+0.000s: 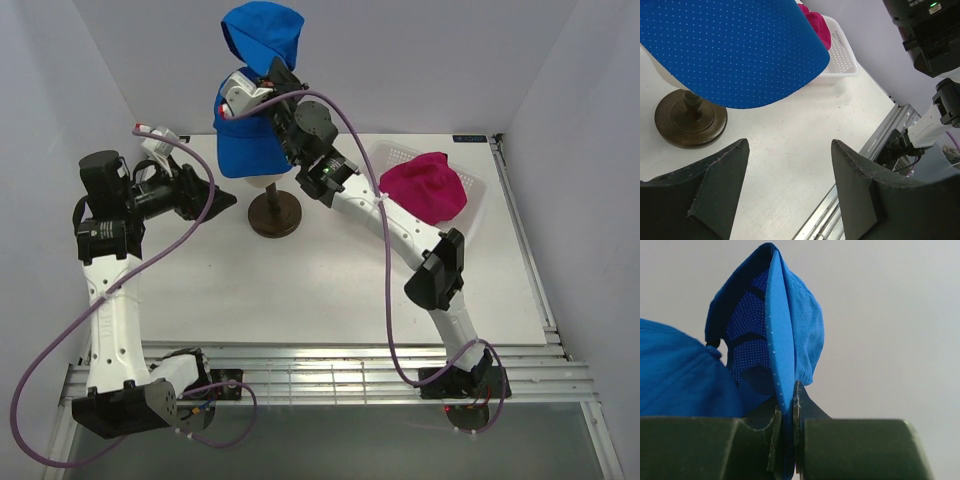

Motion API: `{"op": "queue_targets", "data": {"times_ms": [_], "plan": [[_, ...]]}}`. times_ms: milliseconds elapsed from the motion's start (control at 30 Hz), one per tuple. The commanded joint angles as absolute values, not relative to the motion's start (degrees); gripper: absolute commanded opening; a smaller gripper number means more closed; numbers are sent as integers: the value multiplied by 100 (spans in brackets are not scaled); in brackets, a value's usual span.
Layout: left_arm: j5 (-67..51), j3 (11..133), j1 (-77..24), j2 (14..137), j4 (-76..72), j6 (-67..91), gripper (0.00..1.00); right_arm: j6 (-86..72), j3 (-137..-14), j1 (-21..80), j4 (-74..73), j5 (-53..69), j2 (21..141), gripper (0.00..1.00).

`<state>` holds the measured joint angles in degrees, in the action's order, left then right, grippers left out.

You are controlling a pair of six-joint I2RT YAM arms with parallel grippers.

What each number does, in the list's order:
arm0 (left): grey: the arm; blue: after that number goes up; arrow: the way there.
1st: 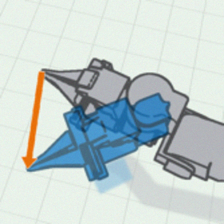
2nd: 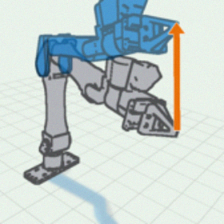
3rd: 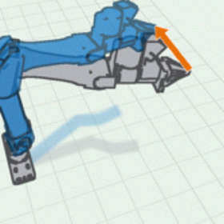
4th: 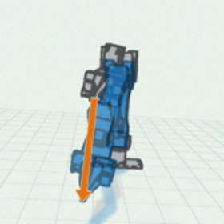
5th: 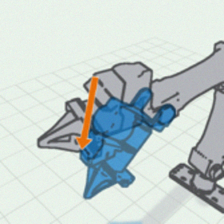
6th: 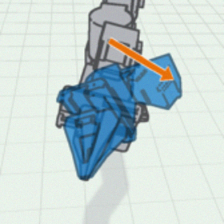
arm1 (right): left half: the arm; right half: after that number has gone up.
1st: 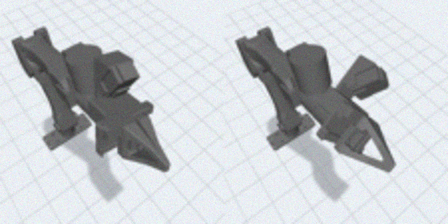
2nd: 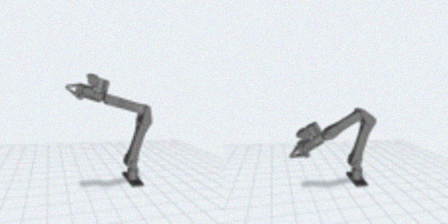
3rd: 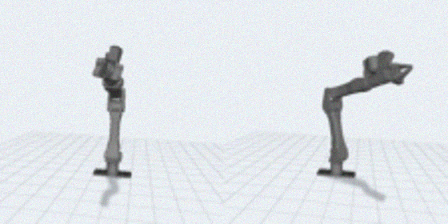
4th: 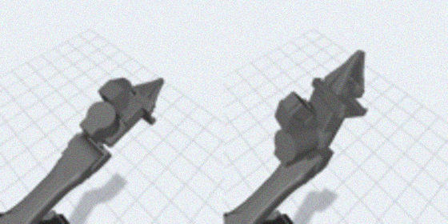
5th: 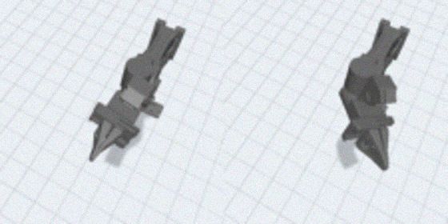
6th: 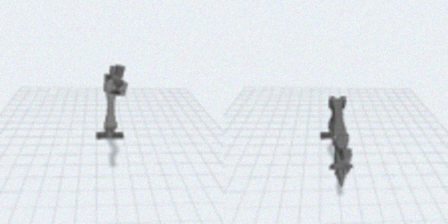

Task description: Stack the hats

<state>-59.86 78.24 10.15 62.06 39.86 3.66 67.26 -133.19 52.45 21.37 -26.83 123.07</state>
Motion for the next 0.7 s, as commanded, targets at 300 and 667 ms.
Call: {"op": "queue_targets", "data": {"times_ms": [300,667], "plan": [[-6231,7638,932,6223,3516,413,77,7873,-12921,5835,1951,-2636,11751,8],[-6267,7348,888,6258,2681,870,72,8727,-11954,6082,2223,-3058,11233,8]]}}
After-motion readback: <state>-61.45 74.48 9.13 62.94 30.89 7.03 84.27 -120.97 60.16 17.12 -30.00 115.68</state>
